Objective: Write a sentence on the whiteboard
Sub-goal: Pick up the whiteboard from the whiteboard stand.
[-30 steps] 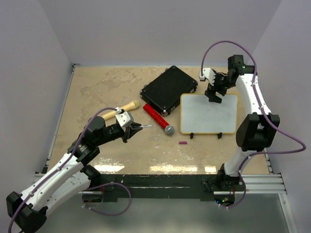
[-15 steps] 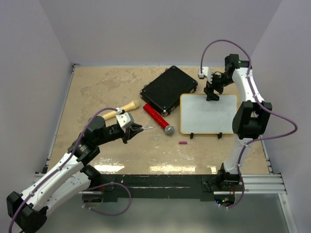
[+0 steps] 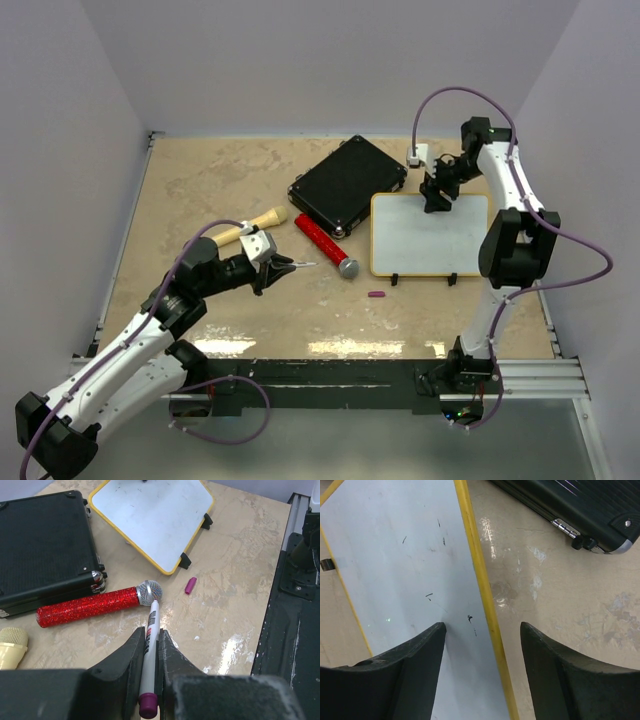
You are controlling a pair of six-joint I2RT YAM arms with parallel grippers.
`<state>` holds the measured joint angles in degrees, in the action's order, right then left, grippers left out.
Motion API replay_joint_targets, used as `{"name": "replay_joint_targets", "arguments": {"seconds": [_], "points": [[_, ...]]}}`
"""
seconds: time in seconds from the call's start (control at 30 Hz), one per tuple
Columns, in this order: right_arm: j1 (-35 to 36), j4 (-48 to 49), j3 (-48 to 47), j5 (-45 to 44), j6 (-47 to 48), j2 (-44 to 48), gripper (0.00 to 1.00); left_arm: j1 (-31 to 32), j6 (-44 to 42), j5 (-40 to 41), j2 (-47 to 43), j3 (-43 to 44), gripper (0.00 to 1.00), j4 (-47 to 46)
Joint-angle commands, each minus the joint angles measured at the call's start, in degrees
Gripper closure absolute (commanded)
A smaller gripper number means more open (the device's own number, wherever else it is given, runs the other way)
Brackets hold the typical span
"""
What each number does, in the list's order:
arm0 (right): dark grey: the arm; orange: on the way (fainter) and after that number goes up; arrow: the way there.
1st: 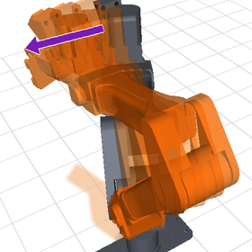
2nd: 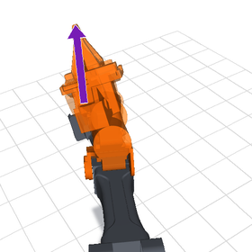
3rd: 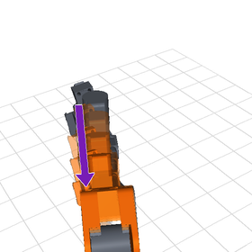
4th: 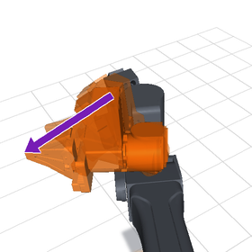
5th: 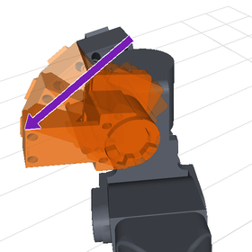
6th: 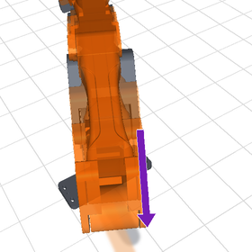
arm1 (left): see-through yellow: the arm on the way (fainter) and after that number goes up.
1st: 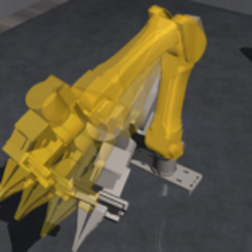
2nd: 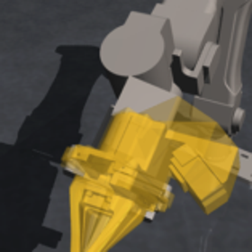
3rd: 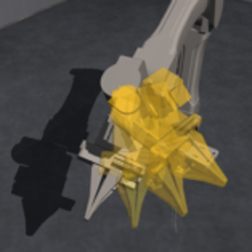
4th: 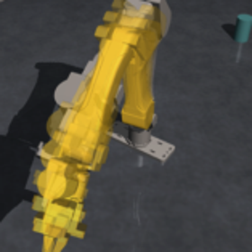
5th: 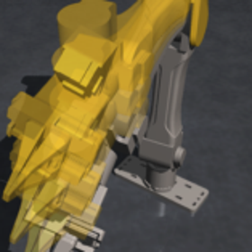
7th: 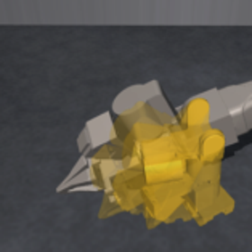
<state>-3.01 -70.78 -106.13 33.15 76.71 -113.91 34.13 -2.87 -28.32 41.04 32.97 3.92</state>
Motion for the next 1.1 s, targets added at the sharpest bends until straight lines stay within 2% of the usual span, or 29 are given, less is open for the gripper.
{"name": "replay_joint_targets", "arguments": {"seconds": [0.0,0.07,0.17,0.2,0.4,0.57,0.7,0.83,0.9,1.07], "points": [[0.02,-1.02,0.57,1.83,-0.42,5.09,0.33,-0.38,-1.61,-1.13,0.01,0.69,1.00,-3.04],[0.02,-1.20,0.40,2.10,-1.20,6.67,0.27,-0.38,-1.69,-1.13,-0.08,0.60,1.00,-2.96],[-0.25,5.46,1.44,2.19,-9.01,9.57,0.14,-0.38,-1.52,-1.13,-0.34,0.69,1.00,-2.96],[-0.33,10.88,3.28,2.19,-11.38,12.28,0.10,-0.38,-1.52,-1.21,-0.34,0.69,1.00,-2.96],[-2.96,24.87,9.60,2.00,-26.31,19.76,0.08,-0.47,-1.35,-0.86,-1.66,0.60,1.00,-3.04],[-11.13,31.05,18.92,7.45,-31.26,28.99,0.08,-0.47,-1.08,-0.34,-2.98,0.60,1.00,-3.04],[-18.07,37.27,30.94,8.94,-34.68,36.73,0.06,-0.47,-0.56,-0.25,-3.68,0.69,1.00,-3.04],[-27.82,37.13,36.42,13.25,-34.79,37.97,0.05,-0.47,-0.11,-0.34,-4.30,0.60,1.00,-2.96],[-29.07,36.42,38.96,13.44,-33.04,37.01,0.02,-0.47,0.15,-0.69,-4.56,0.52,1.00,-4.98],[-33.55,41.69,42.76,14.31,-35.05,33.32,0.02,-0.47,0.50,-1.13,-4.65,0.52,1.00,-5.24]]}}
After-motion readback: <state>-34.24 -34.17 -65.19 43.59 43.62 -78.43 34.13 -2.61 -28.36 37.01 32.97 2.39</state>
